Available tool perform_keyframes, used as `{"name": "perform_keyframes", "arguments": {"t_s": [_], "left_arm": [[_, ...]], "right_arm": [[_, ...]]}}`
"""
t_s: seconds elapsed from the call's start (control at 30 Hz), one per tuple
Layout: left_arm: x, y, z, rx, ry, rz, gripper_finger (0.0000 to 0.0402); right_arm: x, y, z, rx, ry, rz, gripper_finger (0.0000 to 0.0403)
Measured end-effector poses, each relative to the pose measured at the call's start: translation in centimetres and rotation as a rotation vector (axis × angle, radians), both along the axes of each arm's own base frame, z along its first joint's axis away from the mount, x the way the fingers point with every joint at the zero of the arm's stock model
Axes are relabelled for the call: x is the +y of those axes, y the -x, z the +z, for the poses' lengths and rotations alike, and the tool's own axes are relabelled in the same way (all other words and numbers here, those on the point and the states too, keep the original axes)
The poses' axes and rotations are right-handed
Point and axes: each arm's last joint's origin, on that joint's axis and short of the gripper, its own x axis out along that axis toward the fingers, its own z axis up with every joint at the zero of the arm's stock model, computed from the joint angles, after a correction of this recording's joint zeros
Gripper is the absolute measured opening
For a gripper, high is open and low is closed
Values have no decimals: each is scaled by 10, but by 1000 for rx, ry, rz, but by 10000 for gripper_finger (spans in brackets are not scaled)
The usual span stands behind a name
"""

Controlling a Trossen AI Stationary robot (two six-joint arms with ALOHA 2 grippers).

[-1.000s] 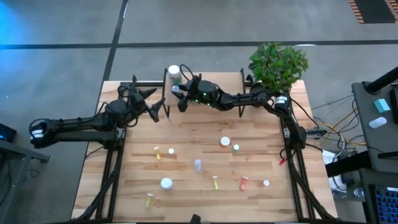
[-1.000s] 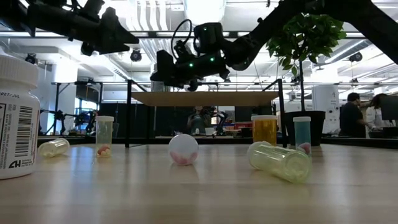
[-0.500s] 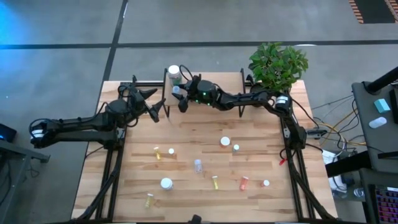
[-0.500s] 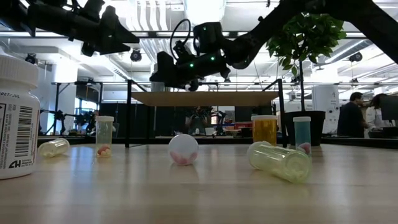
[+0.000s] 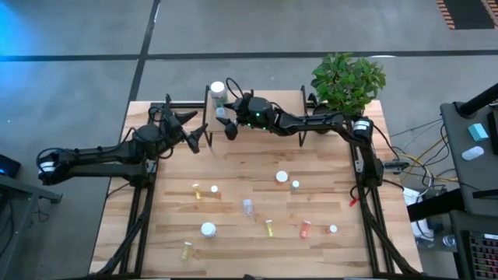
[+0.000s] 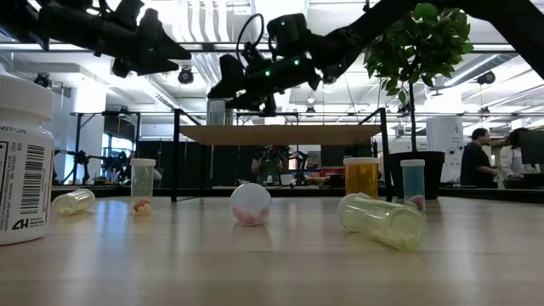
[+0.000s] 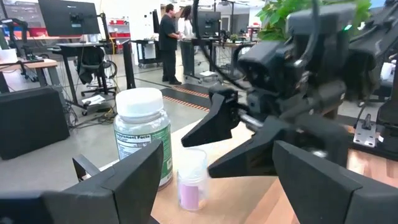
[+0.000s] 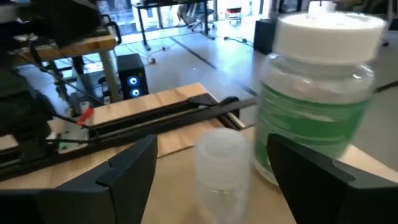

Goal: Pick and place medicine bottles onto shelf by color
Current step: Put the white pill bottle on the shelf

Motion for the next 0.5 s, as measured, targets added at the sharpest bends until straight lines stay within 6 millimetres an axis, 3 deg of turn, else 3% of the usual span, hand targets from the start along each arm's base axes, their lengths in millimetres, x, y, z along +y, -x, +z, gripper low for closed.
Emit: {"name": "perform_keyframes", "arguments": {"t_s": [0.5], "left_arm": [[0,-2,-4,16,27,-30,286]], "right_arm": [[18,14,32,9,26,29,286]]}}
